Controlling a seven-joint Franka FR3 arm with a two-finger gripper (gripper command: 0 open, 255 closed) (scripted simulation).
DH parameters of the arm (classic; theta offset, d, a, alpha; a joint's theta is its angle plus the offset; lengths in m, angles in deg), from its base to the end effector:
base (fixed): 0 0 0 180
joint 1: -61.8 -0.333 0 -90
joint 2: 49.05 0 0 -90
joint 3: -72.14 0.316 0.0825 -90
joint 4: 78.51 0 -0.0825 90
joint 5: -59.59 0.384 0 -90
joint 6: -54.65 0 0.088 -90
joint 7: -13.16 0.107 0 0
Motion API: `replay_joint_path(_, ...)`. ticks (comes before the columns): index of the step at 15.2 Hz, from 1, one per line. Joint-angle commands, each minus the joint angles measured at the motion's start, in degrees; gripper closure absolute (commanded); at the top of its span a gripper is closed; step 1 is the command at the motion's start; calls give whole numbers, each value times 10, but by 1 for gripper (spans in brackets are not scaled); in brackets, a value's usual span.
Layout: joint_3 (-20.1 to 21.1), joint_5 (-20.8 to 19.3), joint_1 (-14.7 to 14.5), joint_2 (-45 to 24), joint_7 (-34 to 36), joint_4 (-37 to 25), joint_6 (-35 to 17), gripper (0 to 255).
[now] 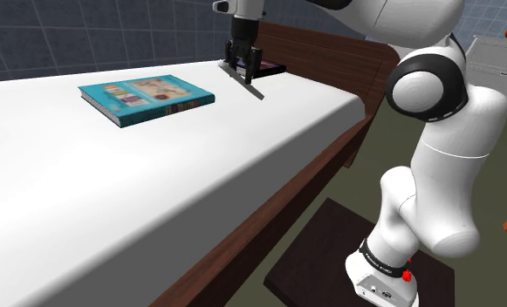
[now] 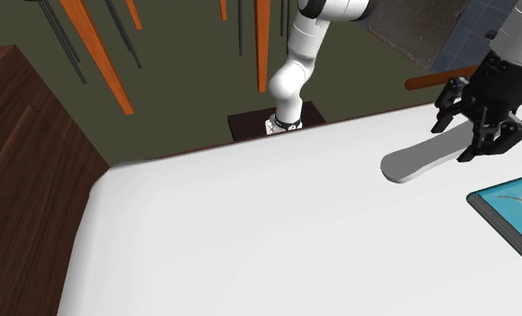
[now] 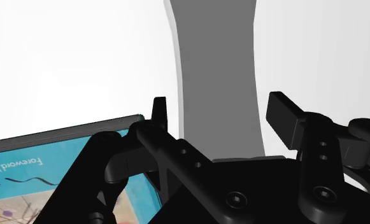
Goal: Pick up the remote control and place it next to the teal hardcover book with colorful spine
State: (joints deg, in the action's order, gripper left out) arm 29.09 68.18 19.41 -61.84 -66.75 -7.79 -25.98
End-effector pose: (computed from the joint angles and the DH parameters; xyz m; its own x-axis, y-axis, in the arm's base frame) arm 0.5859 0.0697 0.6668 0.1490 0.9888 -0.0027 0.9888 -0.1489 0.0072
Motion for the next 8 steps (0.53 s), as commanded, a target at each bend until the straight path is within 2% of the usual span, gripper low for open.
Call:
replay_joint_path(1, 1, -6, -7, 8, 4, 23, -17, 255)
replay_joint_path(8, 4, -27, -27, 38, 14, 111, -83, 255)
